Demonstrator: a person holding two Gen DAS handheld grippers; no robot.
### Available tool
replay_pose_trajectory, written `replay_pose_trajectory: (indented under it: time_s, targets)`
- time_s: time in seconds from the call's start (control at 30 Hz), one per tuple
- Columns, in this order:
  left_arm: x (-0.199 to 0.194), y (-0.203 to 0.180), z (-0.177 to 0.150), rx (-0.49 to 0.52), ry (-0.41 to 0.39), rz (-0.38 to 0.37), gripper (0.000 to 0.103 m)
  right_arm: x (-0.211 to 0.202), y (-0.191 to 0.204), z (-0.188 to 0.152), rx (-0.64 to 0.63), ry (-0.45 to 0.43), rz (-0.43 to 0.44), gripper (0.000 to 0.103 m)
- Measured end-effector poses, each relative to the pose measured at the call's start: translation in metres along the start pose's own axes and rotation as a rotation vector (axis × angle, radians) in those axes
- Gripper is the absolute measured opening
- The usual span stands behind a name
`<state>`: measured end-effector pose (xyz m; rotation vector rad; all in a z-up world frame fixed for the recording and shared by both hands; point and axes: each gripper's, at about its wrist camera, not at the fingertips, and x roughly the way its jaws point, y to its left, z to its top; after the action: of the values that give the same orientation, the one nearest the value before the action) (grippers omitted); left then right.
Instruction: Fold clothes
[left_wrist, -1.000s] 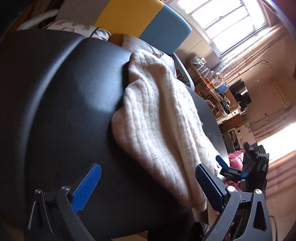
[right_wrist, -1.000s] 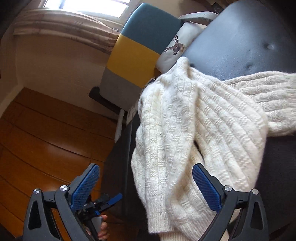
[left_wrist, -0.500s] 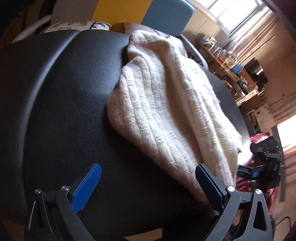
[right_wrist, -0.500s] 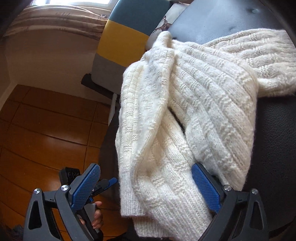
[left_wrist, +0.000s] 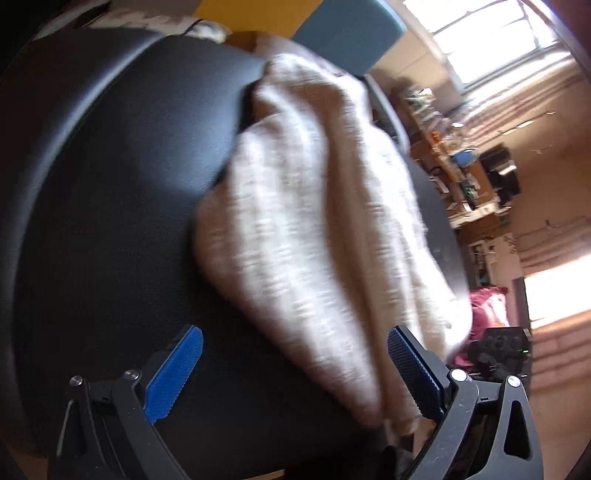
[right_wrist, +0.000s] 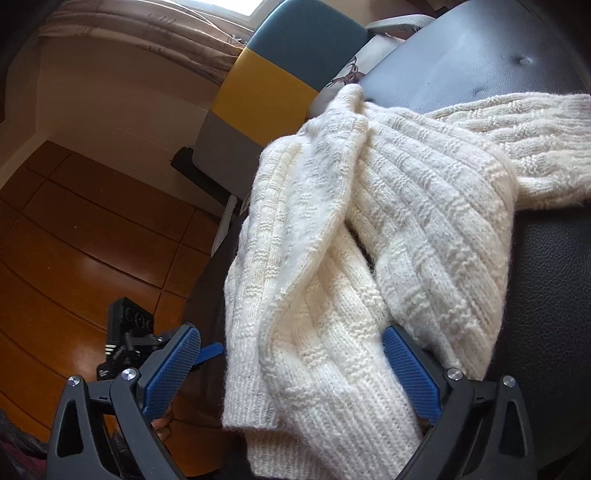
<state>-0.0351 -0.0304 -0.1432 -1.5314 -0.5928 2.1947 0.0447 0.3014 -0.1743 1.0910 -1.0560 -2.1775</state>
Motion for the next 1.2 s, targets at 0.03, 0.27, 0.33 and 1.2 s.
replay_pose_trajectory:
  time_s: [0.03,0.27,0.33,1.2]
  targets:
    - [0.002,-0.006,0.004,0.025,-0.009,0.011,0.101,0.001,0.003,-0.001,-0.017,0.003,-0.013,0.102]
    - [0.035,-0.033,0.018,0.165,-0.012,0.128,0.101,-0.017,-0.004,0.014,0.089,-0.018,-0.02,0.097]
    - [0.043,-0.033,0.008,0.192,0.0,0.159,0.101,-0.036,-0.004,0.022,0.086,-0.076,-0.032,0.098]
    - [-0.011,0.016,-0.018,0.06,-0.093,0.104,0.101,-0.056,-0.021,0.045,0.258,-0.152,-0.068,0.098]
